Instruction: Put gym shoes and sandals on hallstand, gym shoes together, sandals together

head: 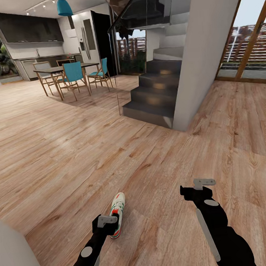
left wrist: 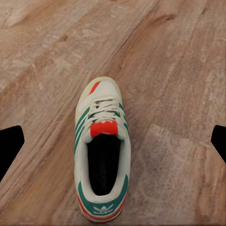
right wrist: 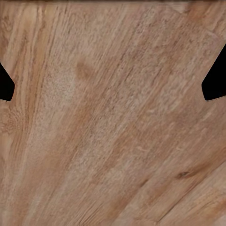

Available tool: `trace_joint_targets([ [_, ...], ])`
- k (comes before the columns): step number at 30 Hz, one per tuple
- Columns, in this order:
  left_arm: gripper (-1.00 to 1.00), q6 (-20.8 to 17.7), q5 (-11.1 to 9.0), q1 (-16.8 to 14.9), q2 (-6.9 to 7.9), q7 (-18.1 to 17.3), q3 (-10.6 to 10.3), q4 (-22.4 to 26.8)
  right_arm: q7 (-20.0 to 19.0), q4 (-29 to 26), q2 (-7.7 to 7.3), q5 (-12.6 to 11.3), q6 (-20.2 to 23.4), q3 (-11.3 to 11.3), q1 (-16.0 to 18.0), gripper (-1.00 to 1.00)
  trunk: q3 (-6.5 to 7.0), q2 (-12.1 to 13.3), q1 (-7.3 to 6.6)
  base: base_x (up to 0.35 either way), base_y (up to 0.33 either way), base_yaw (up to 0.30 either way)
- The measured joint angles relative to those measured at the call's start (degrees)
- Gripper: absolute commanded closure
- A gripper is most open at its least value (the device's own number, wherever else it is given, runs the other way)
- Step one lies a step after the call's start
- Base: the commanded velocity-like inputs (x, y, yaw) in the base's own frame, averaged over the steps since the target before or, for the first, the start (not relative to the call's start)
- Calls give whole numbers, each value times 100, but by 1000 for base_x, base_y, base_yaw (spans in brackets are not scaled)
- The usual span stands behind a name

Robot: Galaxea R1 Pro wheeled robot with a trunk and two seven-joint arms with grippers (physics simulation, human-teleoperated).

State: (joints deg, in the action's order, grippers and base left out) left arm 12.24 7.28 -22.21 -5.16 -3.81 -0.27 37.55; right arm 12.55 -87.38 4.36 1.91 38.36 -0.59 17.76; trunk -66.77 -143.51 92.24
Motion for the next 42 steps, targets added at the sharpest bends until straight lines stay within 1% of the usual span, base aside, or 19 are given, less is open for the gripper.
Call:
trace_joint_targets([
  [13, -100, 4, 4, 8, 0, -8, 6, 16, 0, 0, 0, 0, -2, 8, -1, -100, -374, -17, 33, 0, 0, 0],
  [22, -100, 114, 4, 9, 0, -3, 17, 31, 0, -1, 0, 1, -2, 9, -3, -100, -605, -30, 57, 0, 0, 0],
  [32, -100, 131, 4, -3, 0, 0, 4, 60, 0, -1, 0, 0, -2, 9, -3, -100, -911, -43, 82, 0, 0, 0],
  [36, -100, 226, 4, -43, 0, 0, 4, 59, 0, 0, 0, 1, -2, 9, -3, -100, -1035, -48, 93, 0, 0, 0],
  [42, -100, 281, 0, -204, 2, -1, 37, 9, 0, 0, 0, 1, -2, 10, -3, -100, -1060, -49, 92, 0, 0, 0],
])
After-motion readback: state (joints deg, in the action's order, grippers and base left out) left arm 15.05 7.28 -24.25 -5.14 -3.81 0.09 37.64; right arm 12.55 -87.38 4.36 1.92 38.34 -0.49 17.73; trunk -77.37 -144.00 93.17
